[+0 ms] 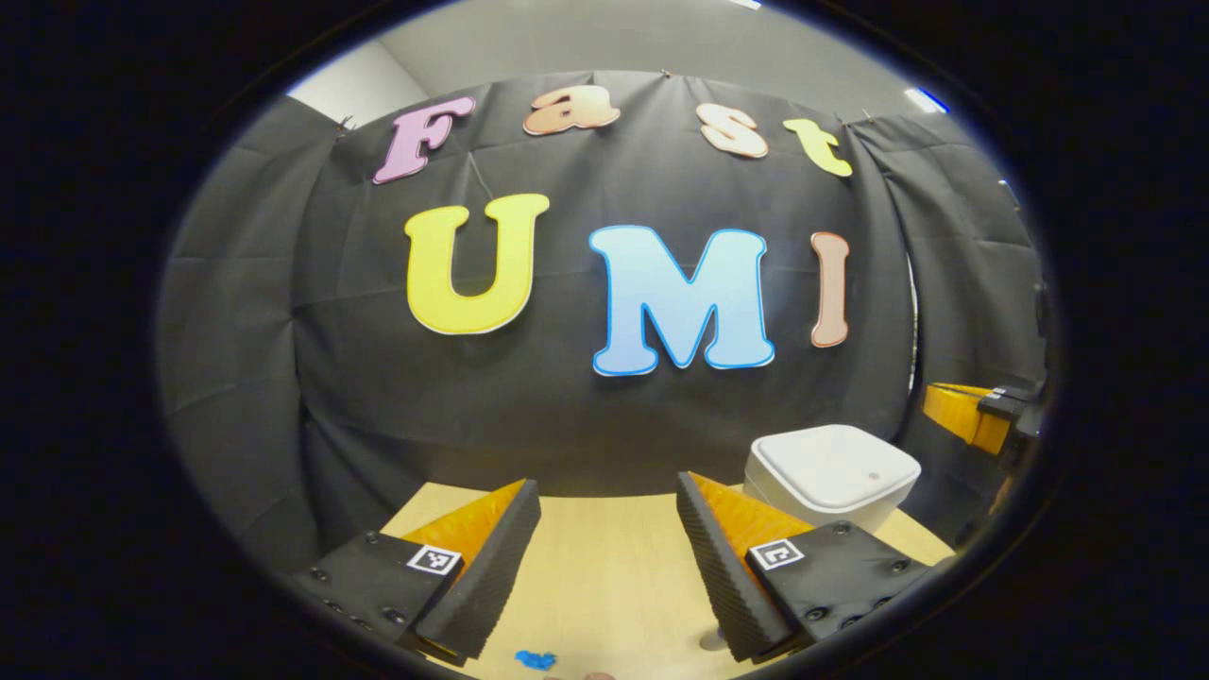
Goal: Press the lid of the desktop garbage bin to open it, pick up the crumpled paper on the desktop and throw it into the bin, then pick up the pop can on the desktop and drop it into the bin, and finally close the garbage bin lid.
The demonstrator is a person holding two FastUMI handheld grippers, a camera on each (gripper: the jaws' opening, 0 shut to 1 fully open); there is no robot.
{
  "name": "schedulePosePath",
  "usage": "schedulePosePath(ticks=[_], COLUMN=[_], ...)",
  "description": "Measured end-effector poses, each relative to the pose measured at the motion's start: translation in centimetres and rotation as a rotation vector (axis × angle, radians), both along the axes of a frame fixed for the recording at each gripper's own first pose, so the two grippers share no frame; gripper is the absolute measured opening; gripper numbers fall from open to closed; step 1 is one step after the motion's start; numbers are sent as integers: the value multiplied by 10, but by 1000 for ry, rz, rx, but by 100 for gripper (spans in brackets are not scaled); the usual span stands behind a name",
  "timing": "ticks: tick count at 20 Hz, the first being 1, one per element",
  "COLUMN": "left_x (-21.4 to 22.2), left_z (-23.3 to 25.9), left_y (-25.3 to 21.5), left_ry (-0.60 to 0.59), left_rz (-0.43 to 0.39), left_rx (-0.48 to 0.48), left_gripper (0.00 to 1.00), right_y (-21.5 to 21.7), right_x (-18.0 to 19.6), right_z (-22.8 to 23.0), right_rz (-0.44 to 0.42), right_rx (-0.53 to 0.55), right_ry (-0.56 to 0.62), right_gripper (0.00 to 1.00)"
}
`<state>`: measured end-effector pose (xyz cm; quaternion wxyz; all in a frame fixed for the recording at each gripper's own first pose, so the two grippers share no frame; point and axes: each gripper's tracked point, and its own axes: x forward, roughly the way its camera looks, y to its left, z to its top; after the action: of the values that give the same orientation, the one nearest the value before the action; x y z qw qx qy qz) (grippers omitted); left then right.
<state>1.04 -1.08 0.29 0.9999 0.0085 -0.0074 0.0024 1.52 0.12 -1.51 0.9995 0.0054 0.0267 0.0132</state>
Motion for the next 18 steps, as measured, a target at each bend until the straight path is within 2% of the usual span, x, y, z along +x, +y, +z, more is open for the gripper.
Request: schedulePosePath(ticks=[6,18], left_x=[0,8], left_z=[2,-3], left_y=[-2,8], left_ry=[-2,14], left_rz=[4,39], left_rx=[4,4], left_gripper=[96,96], right_y=[0,-2], right_x=[10,30], right_z=[-7,-72], right_rz=[26,43], right_rx=[15,26], right_ry=[25,189], right_gripper=[1,1])
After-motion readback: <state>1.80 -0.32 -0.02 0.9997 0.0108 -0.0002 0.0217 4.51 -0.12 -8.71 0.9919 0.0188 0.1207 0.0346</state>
